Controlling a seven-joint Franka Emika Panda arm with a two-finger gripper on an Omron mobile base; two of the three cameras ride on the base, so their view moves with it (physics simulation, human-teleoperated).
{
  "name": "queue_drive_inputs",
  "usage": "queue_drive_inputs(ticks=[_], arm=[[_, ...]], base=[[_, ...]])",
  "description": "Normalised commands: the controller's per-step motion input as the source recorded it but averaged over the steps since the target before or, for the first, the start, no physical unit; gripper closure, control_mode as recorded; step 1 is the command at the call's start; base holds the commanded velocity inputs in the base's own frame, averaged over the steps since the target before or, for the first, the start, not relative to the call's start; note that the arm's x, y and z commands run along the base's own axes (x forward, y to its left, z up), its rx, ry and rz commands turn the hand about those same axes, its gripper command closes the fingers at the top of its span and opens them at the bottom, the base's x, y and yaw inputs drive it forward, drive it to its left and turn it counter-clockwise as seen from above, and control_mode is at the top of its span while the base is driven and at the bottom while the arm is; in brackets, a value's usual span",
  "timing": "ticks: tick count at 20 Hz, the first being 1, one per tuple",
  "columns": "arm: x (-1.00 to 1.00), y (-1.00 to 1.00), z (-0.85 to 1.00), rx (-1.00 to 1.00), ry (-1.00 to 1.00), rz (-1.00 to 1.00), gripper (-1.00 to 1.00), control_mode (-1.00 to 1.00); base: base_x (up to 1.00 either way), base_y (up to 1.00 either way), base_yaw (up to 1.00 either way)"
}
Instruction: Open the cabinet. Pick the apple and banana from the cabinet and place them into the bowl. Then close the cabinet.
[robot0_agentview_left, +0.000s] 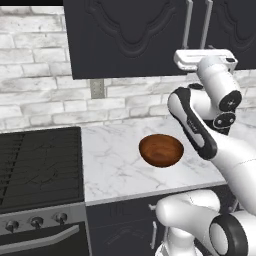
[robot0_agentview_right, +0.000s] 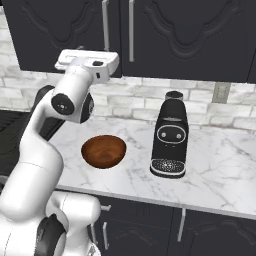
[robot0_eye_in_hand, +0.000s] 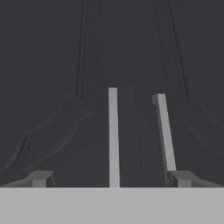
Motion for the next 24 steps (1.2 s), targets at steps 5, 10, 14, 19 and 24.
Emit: queue_drive_inputs(ticks=[5, 10, 14, 19, 24], arm=[[0.51, -0.11, 0.0, 0.04, 0.07, 0.0, -1.0, -1.0], [0.6, -0.02, 0.0, 0.05, 0.09, 0.0, -1.0, -1.0], [0.67, 0.0, -0.01, 0.03, 0.09, 0.0, -1.0, -1.0], [0.72, 0.0, -0.06, 0.01, 0.05, 0.0, -1.0, -1.0], [0.85, 0.0, -0.14, 0.0, 0.05, 0.0, -1.0, -1.0]], base=[[0.0, 0.0, 0.0], [0.0, 0.0, 0.0], [0.0, 0.0, 0.0], [0.0, 0.0, 0.0], [0.0, 0.0, 0.0]])
